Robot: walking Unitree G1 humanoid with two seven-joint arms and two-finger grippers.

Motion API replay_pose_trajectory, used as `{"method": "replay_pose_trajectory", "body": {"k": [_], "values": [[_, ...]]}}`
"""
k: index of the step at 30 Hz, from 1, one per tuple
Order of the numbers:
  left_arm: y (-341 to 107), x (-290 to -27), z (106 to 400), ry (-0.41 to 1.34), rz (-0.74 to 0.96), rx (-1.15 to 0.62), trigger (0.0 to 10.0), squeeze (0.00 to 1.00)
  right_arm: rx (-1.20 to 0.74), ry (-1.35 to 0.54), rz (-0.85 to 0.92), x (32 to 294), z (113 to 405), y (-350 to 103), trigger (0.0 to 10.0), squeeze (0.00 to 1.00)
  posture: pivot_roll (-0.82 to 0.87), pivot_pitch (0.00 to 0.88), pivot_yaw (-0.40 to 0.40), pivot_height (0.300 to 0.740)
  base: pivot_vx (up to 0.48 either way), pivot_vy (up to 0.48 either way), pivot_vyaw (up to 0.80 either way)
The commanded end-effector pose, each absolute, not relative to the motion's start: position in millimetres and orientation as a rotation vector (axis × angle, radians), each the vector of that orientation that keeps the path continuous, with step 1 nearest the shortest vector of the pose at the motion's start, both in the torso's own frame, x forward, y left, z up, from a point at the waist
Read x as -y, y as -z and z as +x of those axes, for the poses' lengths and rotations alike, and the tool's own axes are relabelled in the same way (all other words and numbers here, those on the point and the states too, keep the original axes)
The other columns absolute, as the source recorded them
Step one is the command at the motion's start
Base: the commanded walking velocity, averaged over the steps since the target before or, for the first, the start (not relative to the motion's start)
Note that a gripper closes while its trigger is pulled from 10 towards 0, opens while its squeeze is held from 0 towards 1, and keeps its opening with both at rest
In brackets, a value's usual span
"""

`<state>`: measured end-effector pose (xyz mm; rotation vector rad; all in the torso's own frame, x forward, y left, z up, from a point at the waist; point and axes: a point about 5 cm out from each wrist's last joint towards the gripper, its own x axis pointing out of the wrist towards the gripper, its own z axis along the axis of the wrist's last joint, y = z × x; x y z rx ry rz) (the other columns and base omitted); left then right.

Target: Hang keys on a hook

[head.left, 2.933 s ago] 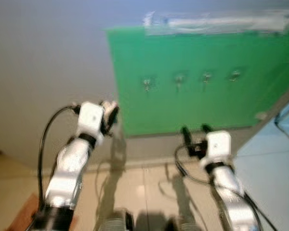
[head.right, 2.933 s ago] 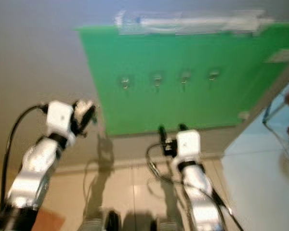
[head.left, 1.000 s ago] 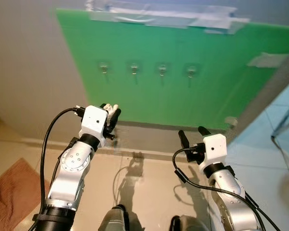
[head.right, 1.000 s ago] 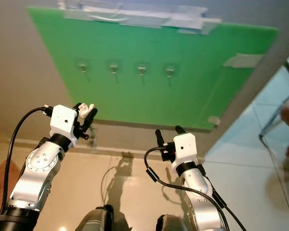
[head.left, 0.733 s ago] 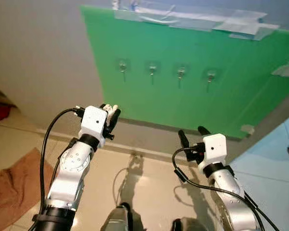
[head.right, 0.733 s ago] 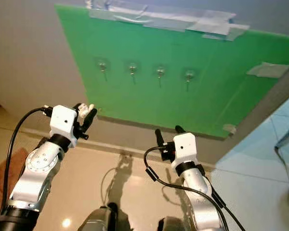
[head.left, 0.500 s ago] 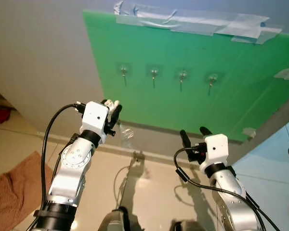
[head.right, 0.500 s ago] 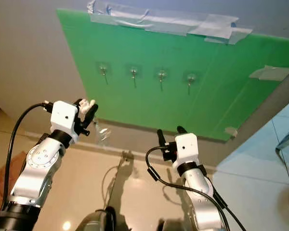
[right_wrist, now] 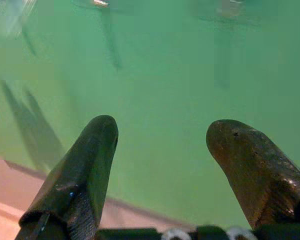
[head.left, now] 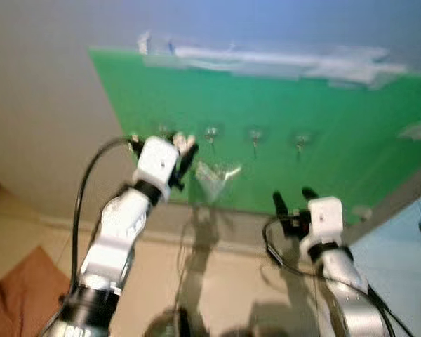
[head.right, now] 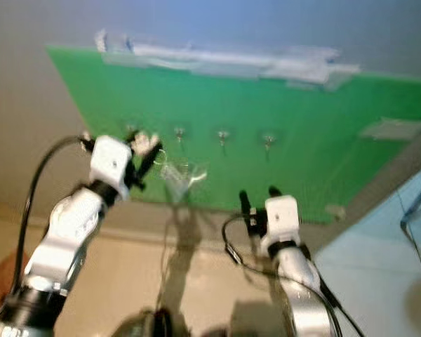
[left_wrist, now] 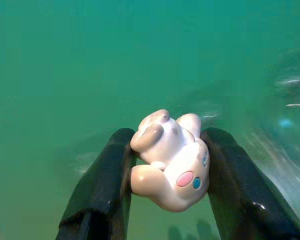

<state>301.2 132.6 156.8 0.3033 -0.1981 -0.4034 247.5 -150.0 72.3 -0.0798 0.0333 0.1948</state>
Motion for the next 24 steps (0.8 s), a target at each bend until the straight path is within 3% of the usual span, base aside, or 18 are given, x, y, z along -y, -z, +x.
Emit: {"method": "replay_pose_trajectory", "body": {"k": [1,12,24], "values": [[-156.7,-136.9,301.8,0.4,0.309,0.176,0.0,0.0,-0.047,-0.214,-0.062,144.1,243.0,-69.4,10.0,0.0,-0.16,0.164,0.02,0.74,0.0,0.0,0.0],[-180.7,-136.0,327.2,0.41,0.319,0.18,0.0,0.0,-0.044,-0.228,-0.067,145.0,237.2,-73.2,10.0,0.0,-0.17,0.18,0.005,0.74,0.0,0.0,0.0],[-176.5,-155.7,352.4,0.34,0.36,0.098,0.0,0.0,-0.094,-0.264,-0.115,161.7,209.8,-74.5,10.0,0.0,-0.24,0.2,-0.042,0.74,0.0,0.0,0.0]]}}
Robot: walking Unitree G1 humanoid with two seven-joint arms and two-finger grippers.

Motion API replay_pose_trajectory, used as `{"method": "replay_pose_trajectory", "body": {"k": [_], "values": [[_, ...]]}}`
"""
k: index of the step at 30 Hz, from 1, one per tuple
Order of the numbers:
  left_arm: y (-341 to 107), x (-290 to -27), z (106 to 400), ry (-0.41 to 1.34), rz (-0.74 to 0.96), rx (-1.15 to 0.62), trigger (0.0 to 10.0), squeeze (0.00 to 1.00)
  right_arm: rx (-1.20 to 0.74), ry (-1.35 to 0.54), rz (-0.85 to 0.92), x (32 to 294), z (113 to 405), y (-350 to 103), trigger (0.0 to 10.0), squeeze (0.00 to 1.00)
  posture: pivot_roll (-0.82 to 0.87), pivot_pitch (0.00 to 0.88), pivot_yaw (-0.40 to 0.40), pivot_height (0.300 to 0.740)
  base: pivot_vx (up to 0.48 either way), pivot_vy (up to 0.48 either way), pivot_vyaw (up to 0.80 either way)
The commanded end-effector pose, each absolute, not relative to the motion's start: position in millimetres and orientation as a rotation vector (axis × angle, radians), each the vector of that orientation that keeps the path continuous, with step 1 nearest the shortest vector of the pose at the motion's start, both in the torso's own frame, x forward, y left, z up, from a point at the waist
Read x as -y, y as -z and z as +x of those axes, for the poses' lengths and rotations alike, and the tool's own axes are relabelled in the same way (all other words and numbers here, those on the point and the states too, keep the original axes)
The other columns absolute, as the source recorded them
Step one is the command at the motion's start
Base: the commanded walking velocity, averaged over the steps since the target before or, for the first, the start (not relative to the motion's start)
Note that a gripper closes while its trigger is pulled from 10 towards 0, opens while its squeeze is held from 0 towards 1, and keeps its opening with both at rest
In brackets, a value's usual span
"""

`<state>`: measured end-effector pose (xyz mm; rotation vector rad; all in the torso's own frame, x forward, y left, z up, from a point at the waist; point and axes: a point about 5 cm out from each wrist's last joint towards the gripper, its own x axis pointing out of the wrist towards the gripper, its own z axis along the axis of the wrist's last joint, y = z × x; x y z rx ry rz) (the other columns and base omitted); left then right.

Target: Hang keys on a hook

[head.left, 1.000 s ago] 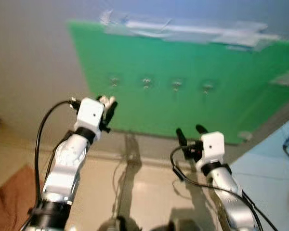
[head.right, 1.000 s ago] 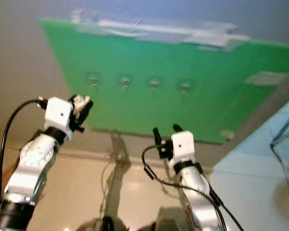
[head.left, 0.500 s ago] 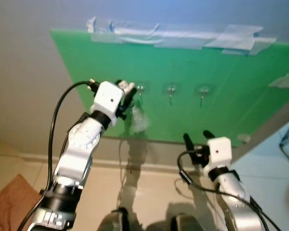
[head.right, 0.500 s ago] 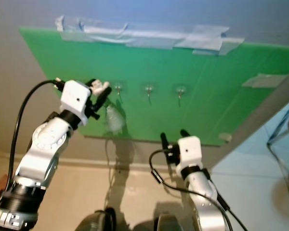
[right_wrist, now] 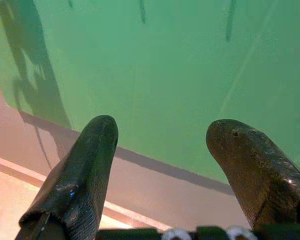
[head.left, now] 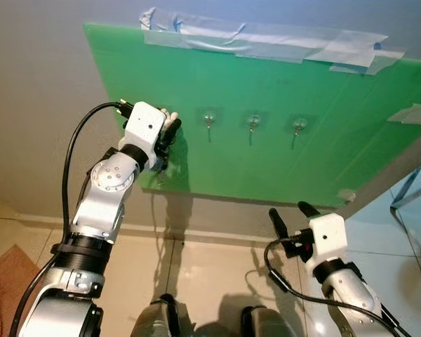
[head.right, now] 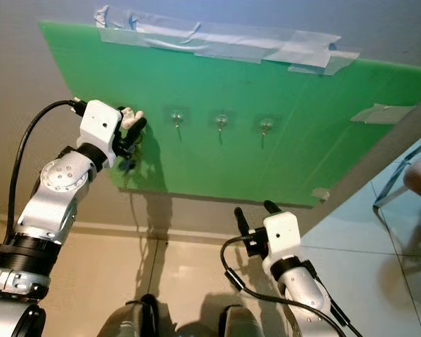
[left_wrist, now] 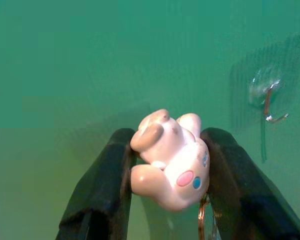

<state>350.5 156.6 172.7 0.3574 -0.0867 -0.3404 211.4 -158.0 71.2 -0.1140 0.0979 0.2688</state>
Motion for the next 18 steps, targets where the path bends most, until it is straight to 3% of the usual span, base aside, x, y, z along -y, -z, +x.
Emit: {"method": "replay_pose_trajectory", "body": {"k": [1,18], "values": [[-175.4,-155.8,353.2,0.339,0.36,0.096,0.0,0.0,-0.098,-0.263,-0.115,162.3,208.9,-74.4,10.0,0.0,-0.24,0.2,-0.042,0.74,0.0,0.0,0.0],[-192.6,-160.5,362.9,0.362,0.406,0.236,0.0,0.0,-0.119,-0.26,-0.096,157.0,205.7,-73.7,10.0,0.0,-0.24,0.211,-0.03,0.74,0.0,0.0,0.0]]}}
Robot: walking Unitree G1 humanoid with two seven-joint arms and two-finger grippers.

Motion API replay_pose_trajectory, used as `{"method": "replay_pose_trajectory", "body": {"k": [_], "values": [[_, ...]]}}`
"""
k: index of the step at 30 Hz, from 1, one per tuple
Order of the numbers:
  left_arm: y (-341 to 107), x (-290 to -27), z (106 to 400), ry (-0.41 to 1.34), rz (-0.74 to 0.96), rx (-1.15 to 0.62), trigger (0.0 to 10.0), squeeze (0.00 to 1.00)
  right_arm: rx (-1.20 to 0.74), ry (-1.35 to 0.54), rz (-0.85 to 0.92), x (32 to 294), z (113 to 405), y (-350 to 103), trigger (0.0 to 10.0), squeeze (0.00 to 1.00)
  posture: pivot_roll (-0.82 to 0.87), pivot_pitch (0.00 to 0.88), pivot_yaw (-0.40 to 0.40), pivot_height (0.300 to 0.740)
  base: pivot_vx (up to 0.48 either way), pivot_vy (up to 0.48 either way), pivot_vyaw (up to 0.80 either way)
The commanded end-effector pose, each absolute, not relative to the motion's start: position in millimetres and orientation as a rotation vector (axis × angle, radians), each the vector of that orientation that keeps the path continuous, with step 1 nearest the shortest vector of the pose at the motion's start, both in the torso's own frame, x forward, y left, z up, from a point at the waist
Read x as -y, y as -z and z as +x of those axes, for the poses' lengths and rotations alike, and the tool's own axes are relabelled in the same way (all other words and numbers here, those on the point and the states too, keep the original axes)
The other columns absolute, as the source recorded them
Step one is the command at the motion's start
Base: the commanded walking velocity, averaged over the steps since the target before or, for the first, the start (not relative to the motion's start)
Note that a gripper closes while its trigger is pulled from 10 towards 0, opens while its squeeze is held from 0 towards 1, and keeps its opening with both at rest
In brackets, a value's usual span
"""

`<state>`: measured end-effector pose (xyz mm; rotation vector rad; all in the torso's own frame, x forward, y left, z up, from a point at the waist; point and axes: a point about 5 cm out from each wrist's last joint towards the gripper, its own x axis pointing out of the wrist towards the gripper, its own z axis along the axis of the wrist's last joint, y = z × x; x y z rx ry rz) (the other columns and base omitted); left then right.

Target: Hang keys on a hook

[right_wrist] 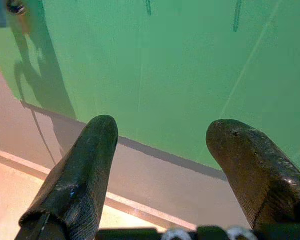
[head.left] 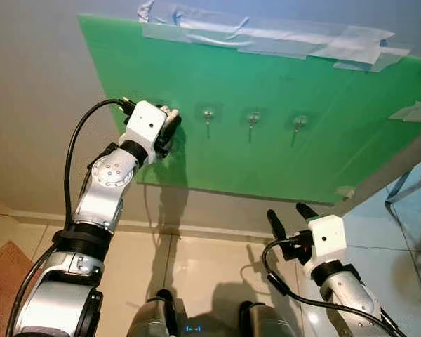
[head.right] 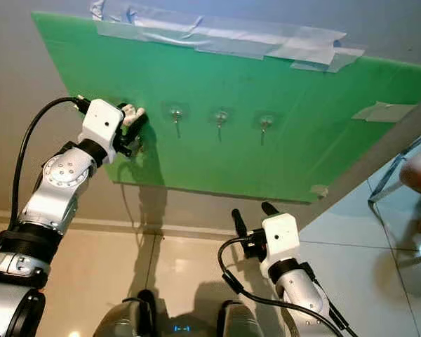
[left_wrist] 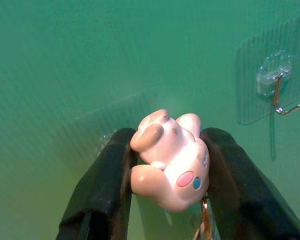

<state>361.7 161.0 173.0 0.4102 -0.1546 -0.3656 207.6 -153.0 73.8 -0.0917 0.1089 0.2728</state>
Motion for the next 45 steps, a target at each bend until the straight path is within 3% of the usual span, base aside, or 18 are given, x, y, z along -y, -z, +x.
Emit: {"method": "replay_pose_trajectory", "body": {"k": [1,7,20,30,45], "values": [[-193.2,-158.9,361.3,0.368,0.406,0.246,0.0,0.0,-0.122,-0.258,-0.096,157.3,205.2,-73.1,10.0,0.0,-0.24,0.211,-0.03,0.74,0.0,0.0,0.0],[-181.1,-151.0,348.6,0.393,0.468,0.273,0.0,0.0,-0.135,-0.259,-0.095,157.1,202.3,-70.8,10.0,0.0,-0.24,0.215,-0.032,0.74,0.0,0.0,0.0],[-197.1,-152.9,328.9,0.374,0.409,0.319,0.0,0.0,-0.154,-0.271,-0.094,157.1,200.0,-67.2,10.0,0.0,-0.21,0.216,-0.039,0.74,0.0,0.0,0.0],[-203.0,-172.7,336.4,0.254,0.168,0.293,0.0,0.0,-0.158,-0.285,-0.095,155.9,202.3,-66.7,10.0,0.0,-0.21,0.211,-0.05,0.74,0.0,0.0,0.0],[-176.2,-194.7,339.5,0.11,-0.217,0.125,0.0,0.0,-0.168,-0.289,-0.093,155.6,200.3,-66.4,10.0,0.0,-0.21,0.216,-0.052,0.74,0.0,0.0,0.0]]}}
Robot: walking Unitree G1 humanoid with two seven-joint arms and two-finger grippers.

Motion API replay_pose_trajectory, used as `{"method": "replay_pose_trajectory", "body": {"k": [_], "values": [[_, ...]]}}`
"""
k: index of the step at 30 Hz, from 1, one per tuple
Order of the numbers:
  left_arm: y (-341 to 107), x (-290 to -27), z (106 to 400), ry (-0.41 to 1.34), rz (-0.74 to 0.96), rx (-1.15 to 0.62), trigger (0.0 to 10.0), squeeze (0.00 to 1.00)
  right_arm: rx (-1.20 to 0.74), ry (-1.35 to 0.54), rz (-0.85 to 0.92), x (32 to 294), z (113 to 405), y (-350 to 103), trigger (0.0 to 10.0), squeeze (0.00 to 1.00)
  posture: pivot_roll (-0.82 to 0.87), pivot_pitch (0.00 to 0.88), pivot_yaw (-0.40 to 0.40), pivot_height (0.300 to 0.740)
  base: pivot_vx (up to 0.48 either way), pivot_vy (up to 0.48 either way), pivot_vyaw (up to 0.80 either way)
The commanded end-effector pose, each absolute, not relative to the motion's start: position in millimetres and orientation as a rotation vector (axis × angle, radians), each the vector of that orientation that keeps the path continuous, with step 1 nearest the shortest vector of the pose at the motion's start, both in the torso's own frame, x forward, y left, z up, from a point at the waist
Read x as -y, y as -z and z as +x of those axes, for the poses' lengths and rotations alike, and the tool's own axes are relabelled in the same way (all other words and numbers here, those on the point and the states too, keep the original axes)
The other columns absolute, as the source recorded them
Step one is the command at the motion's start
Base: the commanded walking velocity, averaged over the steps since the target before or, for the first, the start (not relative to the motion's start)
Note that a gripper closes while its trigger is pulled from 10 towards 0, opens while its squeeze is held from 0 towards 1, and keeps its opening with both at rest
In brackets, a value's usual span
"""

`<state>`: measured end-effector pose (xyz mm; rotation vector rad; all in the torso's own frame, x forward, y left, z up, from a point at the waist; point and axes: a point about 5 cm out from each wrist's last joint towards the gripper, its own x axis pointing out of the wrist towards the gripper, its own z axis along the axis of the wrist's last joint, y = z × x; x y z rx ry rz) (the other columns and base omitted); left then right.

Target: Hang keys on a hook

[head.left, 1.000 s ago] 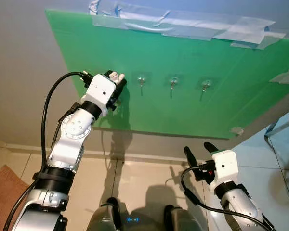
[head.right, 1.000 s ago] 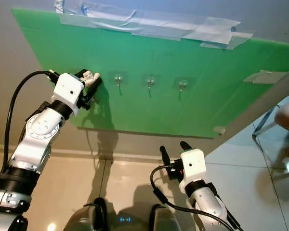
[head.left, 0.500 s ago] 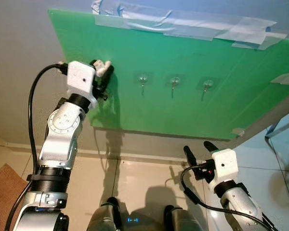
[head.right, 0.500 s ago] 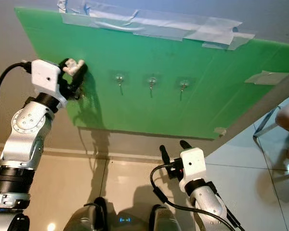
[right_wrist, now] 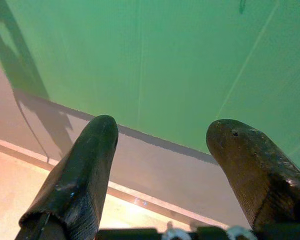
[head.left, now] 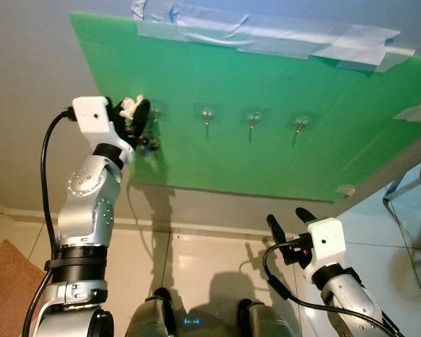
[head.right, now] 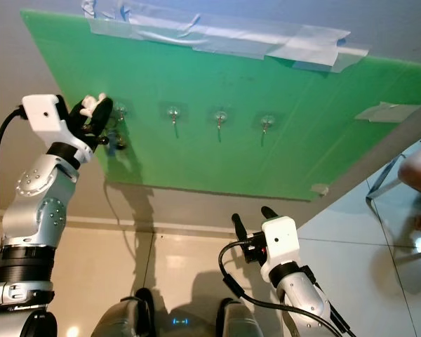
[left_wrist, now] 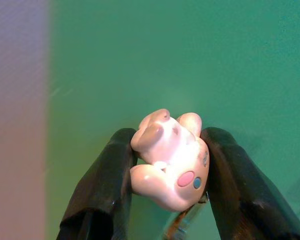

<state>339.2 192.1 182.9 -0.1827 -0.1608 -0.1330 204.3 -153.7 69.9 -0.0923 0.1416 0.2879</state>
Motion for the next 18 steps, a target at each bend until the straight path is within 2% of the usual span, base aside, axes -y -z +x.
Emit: {"method": "replay_pose_trajectory", "body": {"k": [1,10,13,15,16,18], "values": [[-175.8,-195.7,339.1,0.102,-0.232,0.123,0.0,0.0,-0.168,-0.288,-0.093,155.6,200.0,-66.3,10.0,0.0,-0.21,0.217,-0.051,0.74,0.0,0.0,0.0],[-175.7,-202.0,338.3,0.065,-0.335,0.113,0.0,0.0,-0.175,-0.288,-0.089,154.9,198.5,-65.0,10.0,0.0,-0.21,0.218,-0.048,0.74,0.0,0.0,0.0],[-179.7,-200.9,337.6,0.08,-0.281,0.128,0.0,0.0,-0.175,-0.287,-0.088,154.5,198.4,-64.6,10.0,0.0,-0.21,0.219,-0.044,0.74,0.0,0.0,0.0],[-186.0,-192.6,335.3,0.131,-0.162,0.16,0.0,0.0,-0.175,-0.285,-0.087,154.2,198.2,-64.5,10.0,0.0,-0.21,0.219,-0.043,0.74,0.0,0.0,0.0],[-191.1,-183.9,332.3,0.186,-0.032,0.188,0.0,0.0,-0.175,-0.284,-0.086,153.6,197.8,-64.4,10.0,0.0,-0.21,0.22,-0.041,0.74,0.0,0.0,0.0],[-193.1,-179.2,330.0,0.222,0.049,0.203,0.0,0.0,-0.175,-0.283,-0.085,153.5,197.6,-64.3,10.0,0.0,-0.21,0.22,-0.041,0.74,0.0,0.0,0.0]]}}
